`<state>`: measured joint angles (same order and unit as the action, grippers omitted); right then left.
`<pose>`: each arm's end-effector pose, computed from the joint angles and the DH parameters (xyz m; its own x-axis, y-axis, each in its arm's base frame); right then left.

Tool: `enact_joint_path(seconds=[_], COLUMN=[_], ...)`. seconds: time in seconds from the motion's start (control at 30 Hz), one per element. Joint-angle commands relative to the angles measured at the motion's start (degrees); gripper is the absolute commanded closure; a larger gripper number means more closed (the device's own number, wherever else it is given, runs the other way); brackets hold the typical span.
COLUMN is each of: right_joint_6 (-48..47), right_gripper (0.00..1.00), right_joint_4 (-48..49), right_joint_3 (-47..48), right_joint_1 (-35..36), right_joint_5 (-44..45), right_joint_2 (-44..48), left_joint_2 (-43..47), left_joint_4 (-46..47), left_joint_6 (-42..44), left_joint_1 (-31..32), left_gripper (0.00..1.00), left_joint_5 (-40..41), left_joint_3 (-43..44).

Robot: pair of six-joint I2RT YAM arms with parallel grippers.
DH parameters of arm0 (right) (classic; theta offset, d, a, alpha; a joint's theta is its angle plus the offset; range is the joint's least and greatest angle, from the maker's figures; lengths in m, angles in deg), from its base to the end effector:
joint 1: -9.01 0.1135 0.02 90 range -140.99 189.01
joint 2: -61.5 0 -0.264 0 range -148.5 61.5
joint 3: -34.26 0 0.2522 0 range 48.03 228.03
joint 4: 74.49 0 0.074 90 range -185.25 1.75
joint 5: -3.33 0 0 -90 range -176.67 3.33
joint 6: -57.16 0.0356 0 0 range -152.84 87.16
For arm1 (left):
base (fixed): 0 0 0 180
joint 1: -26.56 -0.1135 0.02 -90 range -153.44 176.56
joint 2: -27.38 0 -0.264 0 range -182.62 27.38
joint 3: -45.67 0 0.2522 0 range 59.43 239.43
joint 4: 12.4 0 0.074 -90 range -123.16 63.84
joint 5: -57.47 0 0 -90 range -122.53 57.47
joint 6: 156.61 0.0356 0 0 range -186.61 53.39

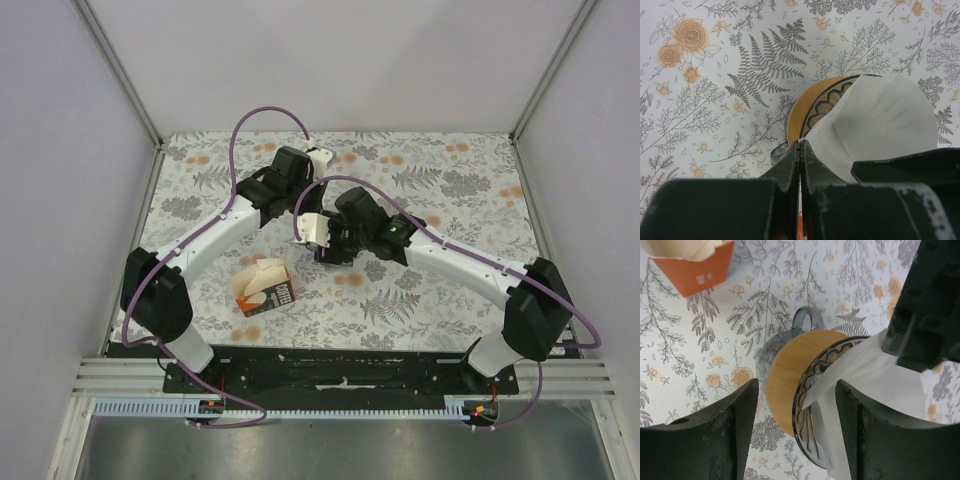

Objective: Place the coffee filter in the dripper
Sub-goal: Place the coffee filter in the coffee dripper.

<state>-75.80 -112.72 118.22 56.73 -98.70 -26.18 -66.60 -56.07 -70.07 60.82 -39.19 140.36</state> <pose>0.2245 0.2580 0.2882 0.2351 -0.7322 -0.6392 -0.9124 0.0605 -0.4049 0.3039 -0.2120 0.3055 -0.6002 0.3363 -0.7257 0.5942 0.7949 -0.1231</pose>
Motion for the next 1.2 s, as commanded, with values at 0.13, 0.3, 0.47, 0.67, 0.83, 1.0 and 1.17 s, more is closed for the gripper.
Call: enact_joint_path(seconds=[0.13, 0.3, 0.47, 0.67, 0.83, 1.0, 1.17], right_joint_6=[3.0, 2.4, 1.0, 0.5, 0.7, 0.8, 1.1], right_gripper=[0.55, 0.76, 0.9, 0.87, 0.54, 0.35, 0.25], right_joint_4=[1.1, 1.1, 1.1, 1.3, 1.3, 3.9, 6.7], right_joint_3=[3.4, 2.8, 1.5, 0.6, 0.0, -2.0, -4.6], right_joint_1=[0.6, 1.0, 1.0, 1.0, 1.1, 1.1, 0.9], right_joint_5=[8.9, 8.6, 8.6, 9.5, 10.5, 10.0, 6.2], right_joint_2=[-3.9, -5.2, -4.5, -4.1, -2.8, 1.2, 6.5], left_joint_2=[1.7, 1.6, 1.7, 1.7, 2.1, 2.5, 3.1], left_joint_4=[-0.5, -0.5, -0.8, -0.9, -0.9, -0.4, -0.3], left_joint_6=[-1.8, -1.9, -1.8, -1.8, -1.8, -1.6, -1.2], left_joint_1=[0.5, 0.5, 0.5, 0.5, 0.5, 0.5, 0.7], left_gripper=[0.98, 0.98, 0.98, 0.98, 0.98, 0.93, 0.82], left_joint_5=[-2.1, -2.3, -2.3, -3.2, -4.2, -5.6, -5.8], left_joint_3=[-0.9, -0.8, -0.6, 0.7, -0.9, -2.6, -1.7])
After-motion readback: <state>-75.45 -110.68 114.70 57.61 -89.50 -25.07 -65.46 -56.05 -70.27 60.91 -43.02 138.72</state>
